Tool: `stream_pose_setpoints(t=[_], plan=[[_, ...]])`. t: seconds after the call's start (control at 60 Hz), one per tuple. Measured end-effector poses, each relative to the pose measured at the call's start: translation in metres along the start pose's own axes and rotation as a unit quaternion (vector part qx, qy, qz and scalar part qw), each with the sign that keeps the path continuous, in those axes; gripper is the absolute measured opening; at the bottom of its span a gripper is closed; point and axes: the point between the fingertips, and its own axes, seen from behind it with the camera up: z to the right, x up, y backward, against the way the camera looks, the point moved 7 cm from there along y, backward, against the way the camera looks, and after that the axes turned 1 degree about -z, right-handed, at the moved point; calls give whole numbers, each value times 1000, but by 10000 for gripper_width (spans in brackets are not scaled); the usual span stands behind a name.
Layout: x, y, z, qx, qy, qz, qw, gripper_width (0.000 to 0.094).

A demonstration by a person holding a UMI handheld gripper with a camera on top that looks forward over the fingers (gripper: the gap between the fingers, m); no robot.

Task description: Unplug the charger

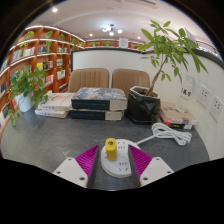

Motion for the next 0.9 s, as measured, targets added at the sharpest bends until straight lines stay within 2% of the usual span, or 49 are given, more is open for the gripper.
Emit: stream_pose_setpoints(t=[0.033,0.05,0.067,0.1,0.233,0.283,0.45,0.583,0.633,0.7,0.767,0.85,0.9], plan=[[0,-4,-1,4,11,1,1000,466],[2,-5,-3,11,14,7,1000,466],[3,-7,-5,15,17,11,1000,381],[3,-7,-9,27,22,15,999,274],[5,-7,-9,24,-5,4,1000,179],[8,-9,-1,13,-26,7,1000,45],[11,-7,1,40,-80,-18,996,42],[19,-5,2,33,-63,-24,997,41],[65,16,9,37,-65,17,997,42],[151,69,37,15,-49,130,990,42],[223,121,69,-13,-33,209,977,40],[256,166,118,-51,-24,257,965,40],[254,162,128,-61,-32,246,967,39]])
